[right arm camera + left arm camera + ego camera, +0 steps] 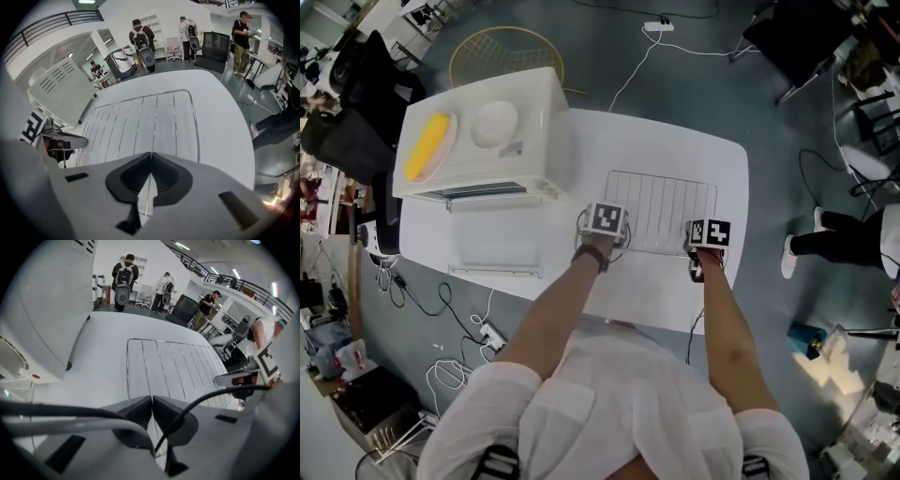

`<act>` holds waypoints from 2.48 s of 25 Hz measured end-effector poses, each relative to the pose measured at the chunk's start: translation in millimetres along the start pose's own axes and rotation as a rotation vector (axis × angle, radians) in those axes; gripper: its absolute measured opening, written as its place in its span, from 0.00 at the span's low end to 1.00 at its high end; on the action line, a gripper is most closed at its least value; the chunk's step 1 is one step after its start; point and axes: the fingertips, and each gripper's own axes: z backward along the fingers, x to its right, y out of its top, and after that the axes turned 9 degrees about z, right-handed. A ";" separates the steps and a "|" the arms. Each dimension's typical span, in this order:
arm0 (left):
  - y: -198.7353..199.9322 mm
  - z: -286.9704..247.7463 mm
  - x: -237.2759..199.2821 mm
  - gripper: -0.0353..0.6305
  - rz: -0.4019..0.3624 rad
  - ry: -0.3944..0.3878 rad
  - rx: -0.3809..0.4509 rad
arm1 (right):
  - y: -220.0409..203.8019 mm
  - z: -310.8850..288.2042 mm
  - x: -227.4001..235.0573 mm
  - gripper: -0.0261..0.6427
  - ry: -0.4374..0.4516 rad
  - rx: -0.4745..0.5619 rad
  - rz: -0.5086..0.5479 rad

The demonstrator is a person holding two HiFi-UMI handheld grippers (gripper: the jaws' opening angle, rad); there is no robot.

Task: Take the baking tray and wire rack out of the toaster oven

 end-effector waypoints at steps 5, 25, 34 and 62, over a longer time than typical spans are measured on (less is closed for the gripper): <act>17.3 2.4 -16.6 0.08 -0.043 0.073 0.043 | 3.5 -3.6 -0.9 0.05 -0.016 0.004 -0.021; 39.1 26.7 -14.7 0.11 -0.068 0.118 0.137 | 16.6 8.8 -8.9 0.17 -0.009 0.041 0.063; 32.5 44.7 2.7 0.09 -0.042 0.024 0.147 | 20.0 29.0 -30.3 0.17 0.036 0.117 0.052; -17.8 264.7 -38.0 0.08 0.086 -0.343 0.495 | 66.0 126.1 -285.5 0.12 0.375 0.542 0.368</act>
